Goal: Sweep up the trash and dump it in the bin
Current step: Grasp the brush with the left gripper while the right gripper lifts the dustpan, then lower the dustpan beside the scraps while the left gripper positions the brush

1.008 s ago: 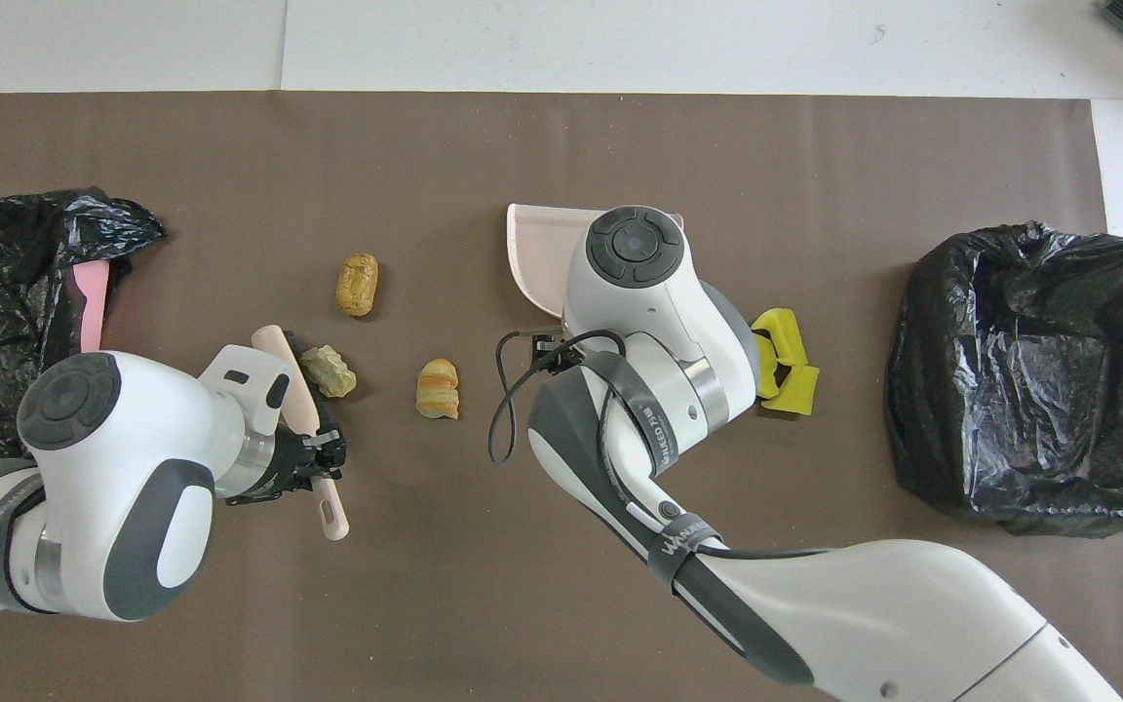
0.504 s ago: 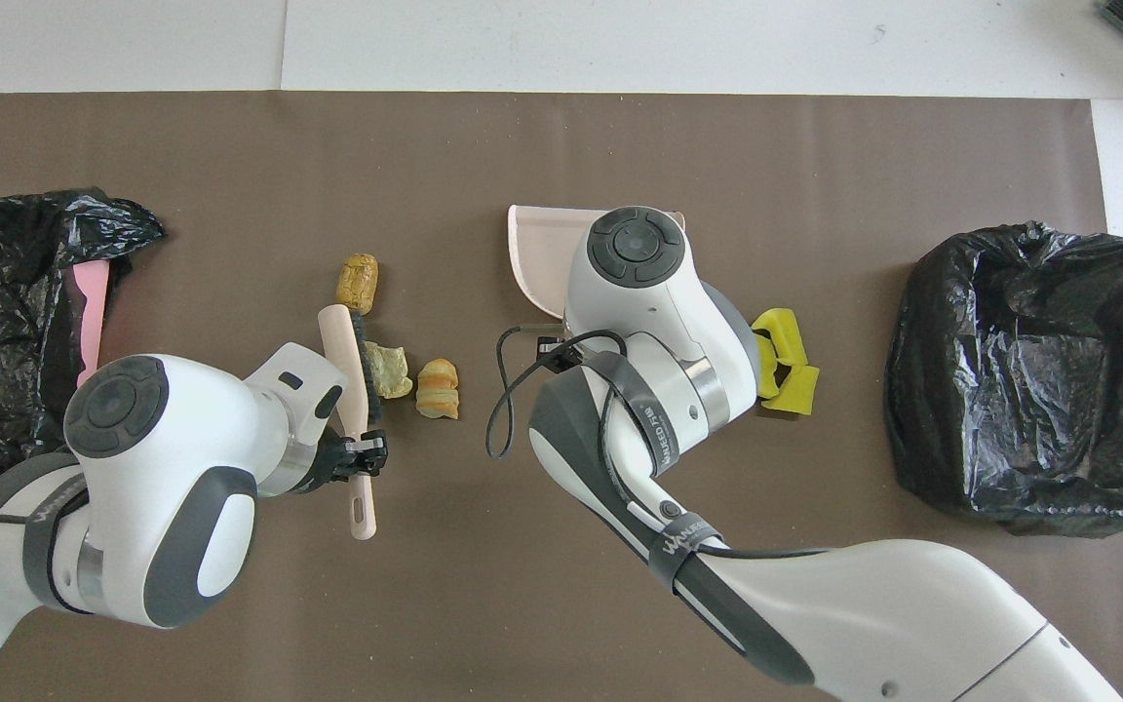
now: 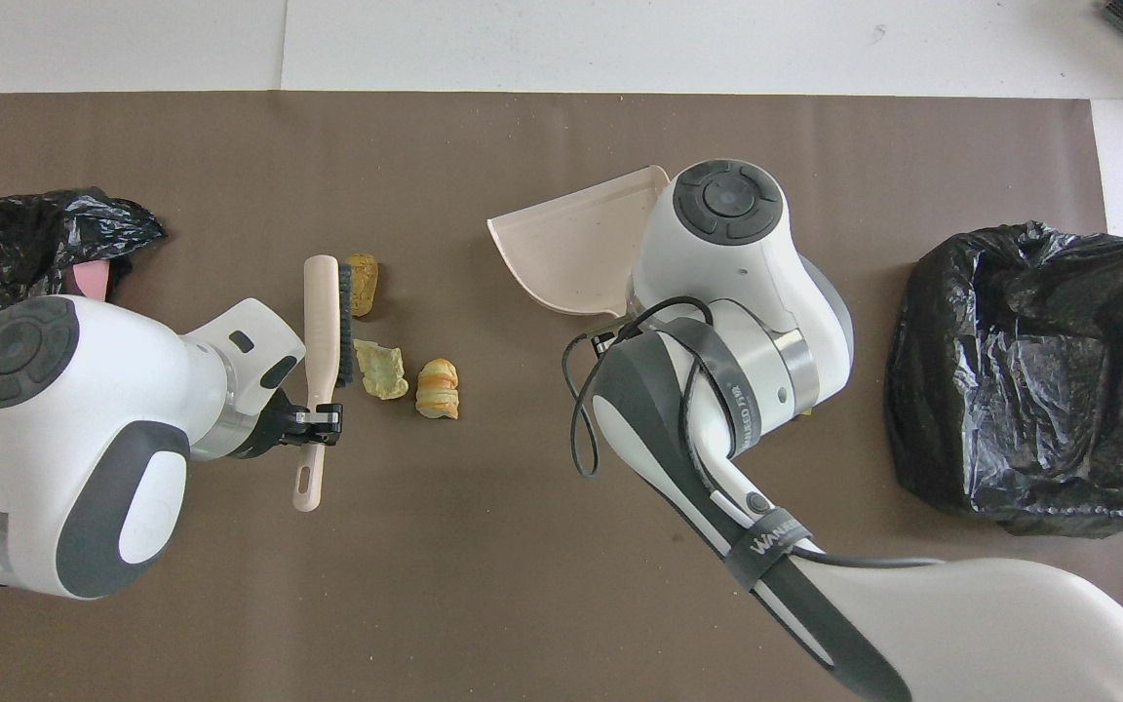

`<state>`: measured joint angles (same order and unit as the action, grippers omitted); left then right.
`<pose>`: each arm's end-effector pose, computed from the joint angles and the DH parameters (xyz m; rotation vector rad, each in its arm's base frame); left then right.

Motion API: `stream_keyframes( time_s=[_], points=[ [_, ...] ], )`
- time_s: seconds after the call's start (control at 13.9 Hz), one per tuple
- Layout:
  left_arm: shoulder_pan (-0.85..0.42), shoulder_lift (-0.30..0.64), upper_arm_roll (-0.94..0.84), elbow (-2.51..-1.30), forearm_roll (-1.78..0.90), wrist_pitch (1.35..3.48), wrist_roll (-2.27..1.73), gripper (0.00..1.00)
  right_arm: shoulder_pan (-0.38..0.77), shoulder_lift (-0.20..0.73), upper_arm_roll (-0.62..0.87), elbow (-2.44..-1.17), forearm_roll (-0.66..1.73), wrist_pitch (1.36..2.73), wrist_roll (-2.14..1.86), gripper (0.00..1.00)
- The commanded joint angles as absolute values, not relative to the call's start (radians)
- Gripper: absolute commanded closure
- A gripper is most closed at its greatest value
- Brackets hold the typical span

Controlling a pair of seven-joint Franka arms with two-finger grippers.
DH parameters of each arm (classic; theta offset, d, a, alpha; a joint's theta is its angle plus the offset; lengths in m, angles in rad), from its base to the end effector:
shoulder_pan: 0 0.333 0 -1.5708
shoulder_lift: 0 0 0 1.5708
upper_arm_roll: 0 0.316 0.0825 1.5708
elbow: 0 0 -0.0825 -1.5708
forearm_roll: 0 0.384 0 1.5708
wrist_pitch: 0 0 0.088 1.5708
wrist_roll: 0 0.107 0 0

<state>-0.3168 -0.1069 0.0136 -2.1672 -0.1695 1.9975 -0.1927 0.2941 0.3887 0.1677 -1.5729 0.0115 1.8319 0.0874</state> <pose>0.4813 -0.1612 0.4367 3.0041 -0.0533 -0.1482 0.5922 0.2813 0.4098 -3.0450 -0.5578 0.2171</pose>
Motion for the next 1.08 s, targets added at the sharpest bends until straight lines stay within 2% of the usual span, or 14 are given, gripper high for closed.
stream_keyframes(
  time_s=[0.0,0.14,0.36,0.58,0.86,1.01],
  points=[
    [-0.284,-0.075,0.009,-2.141,-0.076,2.006,-0.128,1.0,0.273,0.312,0.173,-1.629,0.002,1.77,-0.137,1.0],
    [-0.276,-0.002,0.011,-2.137,-0.022,2.069,-0.043,1.0,0.284,0.275,0.175,-1.701,-0.061,1.81,-0.269,1.0],
    [-0.207,0.046,0.009,-2.111,0.015,2.135,0.09,1.0,0.287,0.22,0.175,-1.822,-0.1,1.899,-0.489,1.0],
    [-0.199,0.13,0.009,-2.078,0.089,2.164,0.109,1.0,0.308,0.177,0.176,-1.888,-0.164,1.904,-0.54,1.0],
    [-0.213,0.08,0.002,-2.173,0.086,2.163,0.127,1.0,0.359,0.117,0.175,-1.974,-0.173,1.905,-0.538,1.0],
    [-0.236,0.061,-0.002,-2.198,0.077,2.149,0.123,1.0,0.394,0.115,0.175,-2.011,-0.183,1.94,-0.535,1.0]
  ],
)
